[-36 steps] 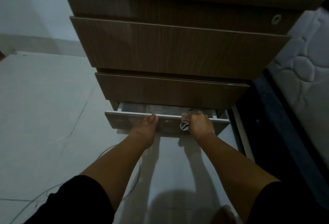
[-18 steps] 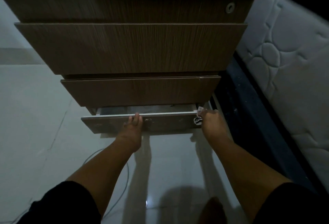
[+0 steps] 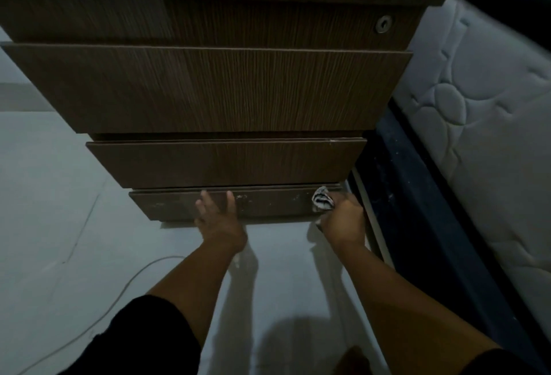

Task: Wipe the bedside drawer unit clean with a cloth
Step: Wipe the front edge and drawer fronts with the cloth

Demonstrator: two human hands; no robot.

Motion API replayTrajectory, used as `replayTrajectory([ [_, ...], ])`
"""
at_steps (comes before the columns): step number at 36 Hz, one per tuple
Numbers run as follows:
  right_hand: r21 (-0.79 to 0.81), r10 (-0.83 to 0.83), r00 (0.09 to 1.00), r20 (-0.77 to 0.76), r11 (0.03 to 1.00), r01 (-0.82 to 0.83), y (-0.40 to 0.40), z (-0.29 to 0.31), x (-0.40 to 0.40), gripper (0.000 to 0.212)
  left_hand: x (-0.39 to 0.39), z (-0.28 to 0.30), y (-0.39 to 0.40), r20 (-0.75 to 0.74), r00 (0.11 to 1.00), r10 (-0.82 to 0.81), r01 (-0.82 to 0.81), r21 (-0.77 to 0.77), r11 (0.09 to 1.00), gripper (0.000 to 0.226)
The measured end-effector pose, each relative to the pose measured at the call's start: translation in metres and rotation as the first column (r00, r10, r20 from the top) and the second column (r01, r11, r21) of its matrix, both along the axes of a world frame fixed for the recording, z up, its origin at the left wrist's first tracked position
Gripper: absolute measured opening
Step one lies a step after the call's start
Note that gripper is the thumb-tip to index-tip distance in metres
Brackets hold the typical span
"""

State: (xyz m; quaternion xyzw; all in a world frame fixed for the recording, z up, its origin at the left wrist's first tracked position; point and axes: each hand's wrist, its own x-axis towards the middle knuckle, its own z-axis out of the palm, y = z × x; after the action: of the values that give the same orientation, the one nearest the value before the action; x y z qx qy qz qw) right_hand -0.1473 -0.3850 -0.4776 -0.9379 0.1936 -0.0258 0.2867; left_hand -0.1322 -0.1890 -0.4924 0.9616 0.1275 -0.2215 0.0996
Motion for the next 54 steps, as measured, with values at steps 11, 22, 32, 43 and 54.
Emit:
replayTrajectory([
  [11, 0.317, -0.138, 0.981, -0.134, 0.932, 0.174, 0.037, 0.019, 0.01, 0.029, 0.014, 0.009, 0.021, -0.133, 0.986, -0.098, 0.08, -0.135, 0.988, 0.088],
  [22, 0.666, 0.112, 0.932, -0.345, 0.728, 0.159, 0.13, 0.012, 0.014, 0.029, 0.015, 0.054, 0.14, -0.067, 0.961, -0.267, 0.27, 0.052, 0.961, 0.072],
  [32, 0.846, 0.236, 0.896, -0.376, 0.481, 0.228, 0.239, -0.019, 0.024, 0.046, 0.006, 0.057, 0.179, 0.082, 0.993, -0.081, 0.085, -0.042, 0.996, 0.052],
  [43, 0.861, -0.103, 0.875, -0.474, -0.261, 0.436, 0.316, -0.046, 0.012, 0.042, 0.014, 0.022, 0.206, 0.306, 0.949, 0.07, 0.0, -0.223, 0.975, 0.053],
  [54, 0.844, -0.189, 0.835, -0.516, -0.276, 0.46, 0.355, -0.064, 0.051, 0.037, 0.015, -0.01, 0.226, 0.647, 0.732, -0.214, 0.354, -0.093, 0.931, 0.051],
])
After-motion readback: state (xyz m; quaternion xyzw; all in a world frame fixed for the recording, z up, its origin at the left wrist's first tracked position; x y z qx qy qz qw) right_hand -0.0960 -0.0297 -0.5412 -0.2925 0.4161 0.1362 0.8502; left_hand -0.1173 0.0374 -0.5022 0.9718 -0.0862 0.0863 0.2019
